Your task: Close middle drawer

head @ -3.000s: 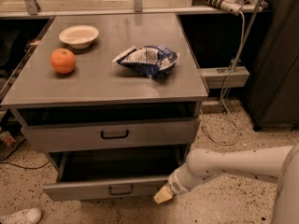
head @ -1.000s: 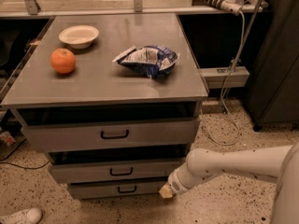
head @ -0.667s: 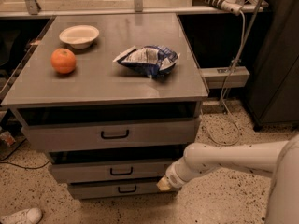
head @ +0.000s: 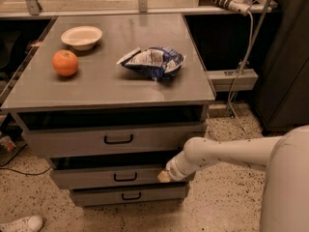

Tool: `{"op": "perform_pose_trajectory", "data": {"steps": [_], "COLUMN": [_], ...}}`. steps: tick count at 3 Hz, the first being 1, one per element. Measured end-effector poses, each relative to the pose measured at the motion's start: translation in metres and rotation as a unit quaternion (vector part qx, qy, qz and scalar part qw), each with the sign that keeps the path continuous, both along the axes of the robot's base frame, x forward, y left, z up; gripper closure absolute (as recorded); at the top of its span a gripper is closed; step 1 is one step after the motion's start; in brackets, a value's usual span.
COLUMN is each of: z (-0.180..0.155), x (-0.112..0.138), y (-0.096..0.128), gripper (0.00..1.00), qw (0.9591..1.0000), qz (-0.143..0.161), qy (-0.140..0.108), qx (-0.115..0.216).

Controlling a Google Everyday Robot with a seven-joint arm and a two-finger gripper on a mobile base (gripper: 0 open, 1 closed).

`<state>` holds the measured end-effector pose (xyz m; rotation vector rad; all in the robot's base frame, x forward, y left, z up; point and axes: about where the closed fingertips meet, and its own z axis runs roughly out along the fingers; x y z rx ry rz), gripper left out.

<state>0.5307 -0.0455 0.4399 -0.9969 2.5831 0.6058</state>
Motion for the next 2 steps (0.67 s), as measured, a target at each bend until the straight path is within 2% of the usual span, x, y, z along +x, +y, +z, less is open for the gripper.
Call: {"op": "perform_pose_trajectory", "data": {"steps": [1, 2], "z": [-0.0036, -0.0037], "x": [0.0105, 0.0105], "y": [0.0026, 0.0026], "gripper": [1.00, 0.81], "qw": [0.9999, 0.9999], "qz": [-0.002, -0.002], "qy": [-0.005, -0.005], "qx": [-0.010, -0.010]}}
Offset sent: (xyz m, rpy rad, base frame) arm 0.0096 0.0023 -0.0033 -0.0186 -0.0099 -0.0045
